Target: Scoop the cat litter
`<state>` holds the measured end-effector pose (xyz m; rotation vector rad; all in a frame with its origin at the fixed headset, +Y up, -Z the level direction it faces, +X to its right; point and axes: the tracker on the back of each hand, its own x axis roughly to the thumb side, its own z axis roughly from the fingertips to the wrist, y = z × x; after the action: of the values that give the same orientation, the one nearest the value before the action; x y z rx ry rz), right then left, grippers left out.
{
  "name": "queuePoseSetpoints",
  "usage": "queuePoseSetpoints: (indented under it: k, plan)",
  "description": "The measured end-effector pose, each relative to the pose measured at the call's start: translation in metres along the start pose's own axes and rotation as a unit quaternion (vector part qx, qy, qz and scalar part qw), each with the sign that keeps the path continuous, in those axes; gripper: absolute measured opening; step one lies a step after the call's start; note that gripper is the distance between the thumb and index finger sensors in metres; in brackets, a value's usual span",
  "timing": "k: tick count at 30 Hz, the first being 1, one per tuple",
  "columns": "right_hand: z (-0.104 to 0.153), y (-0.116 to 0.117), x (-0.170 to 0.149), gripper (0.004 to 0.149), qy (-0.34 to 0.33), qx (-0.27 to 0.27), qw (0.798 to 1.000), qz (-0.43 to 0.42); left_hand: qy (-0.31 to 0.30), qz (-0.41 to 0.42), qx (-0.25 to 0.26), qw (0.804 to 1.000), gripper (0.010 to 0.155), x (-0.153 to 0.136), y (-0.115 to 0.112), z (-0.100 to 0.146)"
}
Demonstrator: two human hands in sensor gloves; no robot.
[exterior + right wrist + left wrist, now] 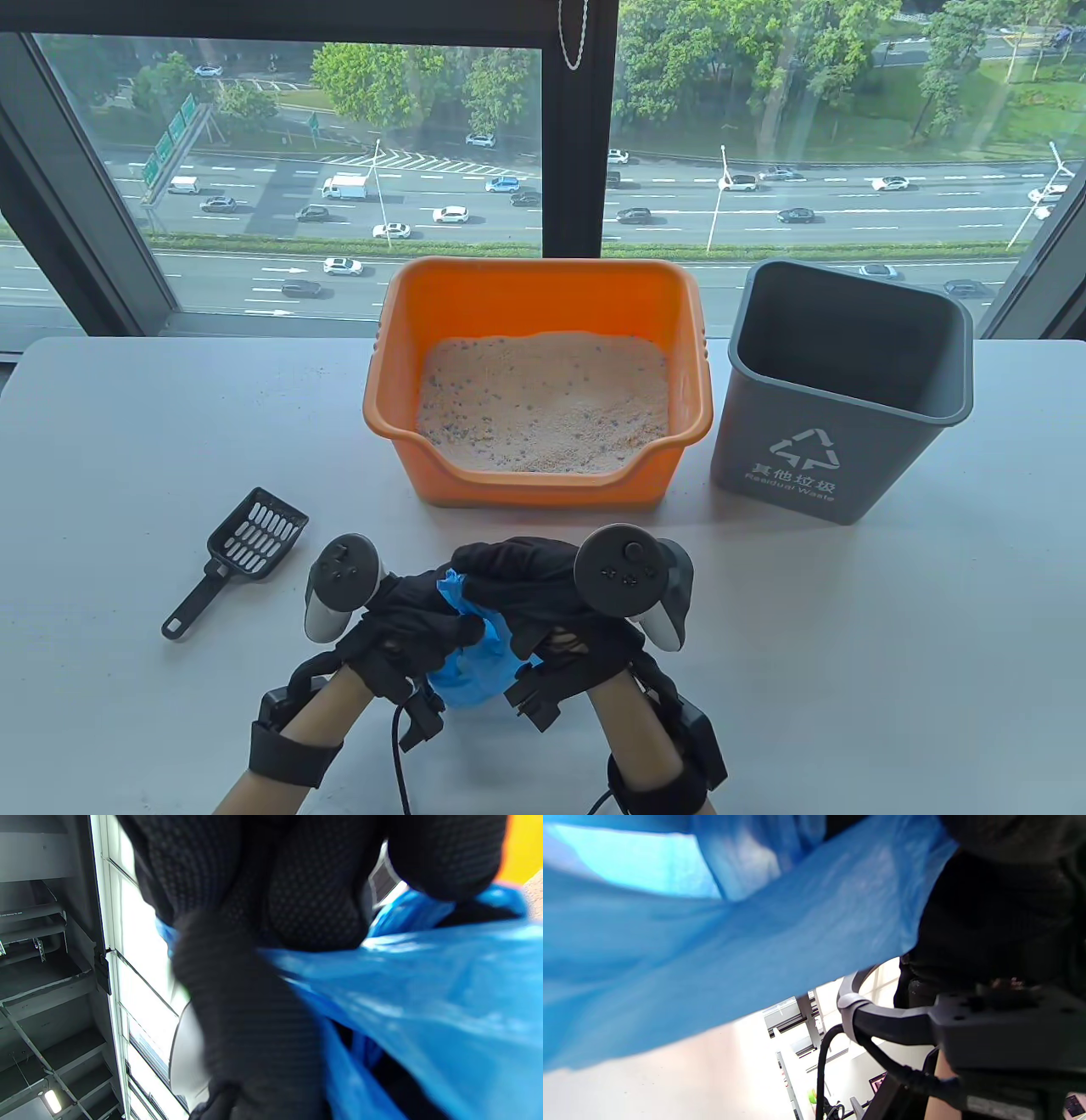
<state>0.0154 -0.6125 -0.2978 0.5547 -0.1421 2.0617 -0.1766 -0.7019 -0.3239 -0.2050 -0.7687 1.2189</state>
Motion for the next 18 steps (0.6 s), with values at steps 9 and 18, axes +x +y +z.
queuePoseSetpoints:
  k: [9, 18]
  plan:
    - [0.003, -0.013, -0.025, 0.048, 0.052, -0.024, 0.997, 0.052, 0.033, 0.062, 0.081, 0.994, 0.039, -0.011, 0.008, 0.004]
    - [-0.001, 0.006, -0.042, 0.039, 0.099, 0.033, 0.990, 0.100, 0.051, 0.083, 0.092, 0.991, 0.040, -0.018, 0.010, 0.007]
